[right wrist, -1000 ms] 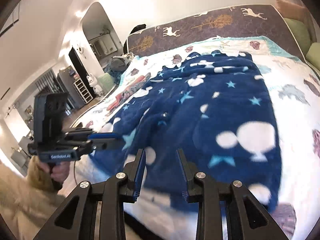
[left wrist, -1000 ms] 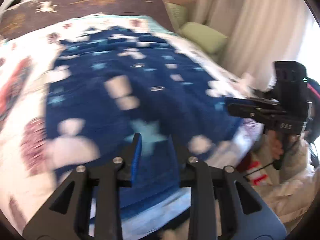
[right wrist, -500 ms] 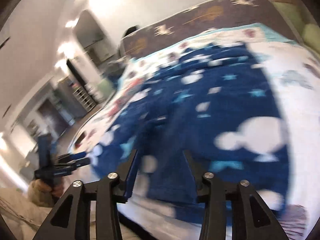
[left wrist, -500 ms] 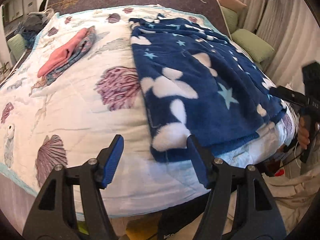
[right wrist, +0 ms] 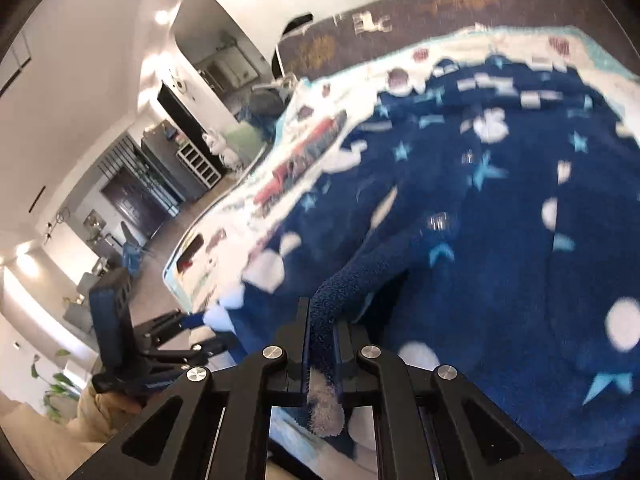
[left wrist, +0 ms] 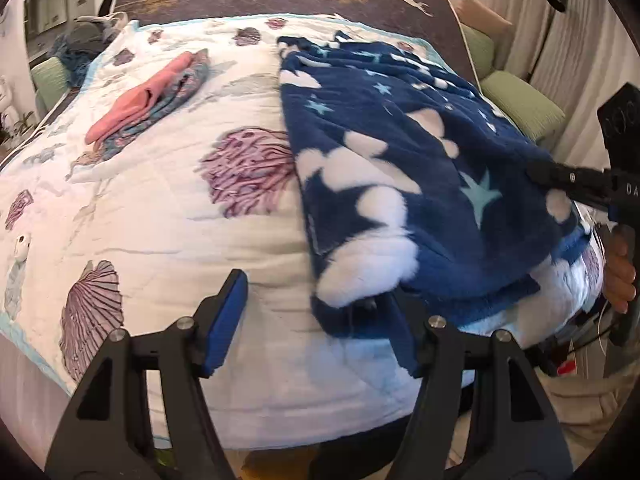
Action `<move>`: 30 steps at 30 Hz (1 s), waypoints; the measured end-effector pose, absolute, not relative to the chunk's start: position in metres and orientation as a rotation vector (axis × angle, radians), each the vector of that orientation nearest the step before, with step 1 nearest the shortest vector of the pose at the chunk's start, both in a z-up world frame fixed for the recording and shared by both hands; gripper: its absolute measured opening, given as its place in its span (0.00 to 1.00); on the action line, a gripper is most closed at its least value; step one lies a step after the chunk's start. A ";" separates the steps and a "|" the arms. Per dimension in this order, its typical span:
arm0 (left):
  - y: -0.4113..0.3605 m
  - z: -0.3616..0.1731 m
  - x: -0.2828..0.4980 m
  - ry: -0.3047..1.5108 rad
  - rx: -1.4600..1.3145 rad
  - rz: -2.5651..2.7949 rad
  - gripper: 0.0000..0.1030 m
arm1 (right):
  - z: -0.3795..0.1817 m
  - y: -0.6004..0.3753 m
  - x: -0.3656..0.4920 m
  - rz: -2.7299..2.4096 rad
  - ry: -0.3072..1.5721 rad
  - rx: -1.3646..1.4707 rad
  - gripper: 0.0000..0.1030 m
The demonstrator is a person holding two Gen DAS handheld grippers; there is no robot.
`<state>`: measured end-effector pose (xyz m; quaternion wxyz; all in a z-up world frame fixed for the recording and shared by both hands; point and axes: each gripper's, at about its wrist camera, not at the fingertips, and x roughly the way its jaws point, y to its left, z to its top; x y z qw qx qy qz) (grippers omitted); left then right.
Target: Fold small clothes
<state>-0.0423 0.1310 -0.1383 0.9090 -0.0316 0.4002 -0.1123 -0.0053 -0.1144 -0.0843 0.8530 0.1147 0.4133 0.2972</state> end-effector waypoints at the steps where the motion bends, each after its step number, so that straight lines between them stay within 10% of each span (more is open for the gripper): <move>1: 0.132 -0.139 -0.042 0.824 -0.072 -0.228 0.64 | -0.087 -0.116 -0.003 0.617 0.888 0.245 0.10; 5: 0.131 -0.141 -0.044 0.816 -0.078 -0.229 0.64 | -0.114 -0.120 0.008 0.516 1.005 0.262 0.26; 8: 0.126 -0.143 -0.044 0.810 -0.081 -0.233 0.48 | -0.115 -0.119 0.010 0.544 1.015 0.286 0.05; 15: 0.132 -0.140 -0.049 0.814 -0.073 -0.195 0.30 | -0.050 -0.163 -0.027 0.518 0.810 0.318 0.05; 21: 0.118 -0.135 -0.060 0.818 0.022 -0.218 0.14 | -0.118 -0.178 -0.023 0.368 0.995 0.260 0.05; 30: 0.131 -0.111 -0.070 0.790 -0.052 -0.261 0.12 | -0.092 -0.188 -0.047 0.396 0.922 0.198 0.22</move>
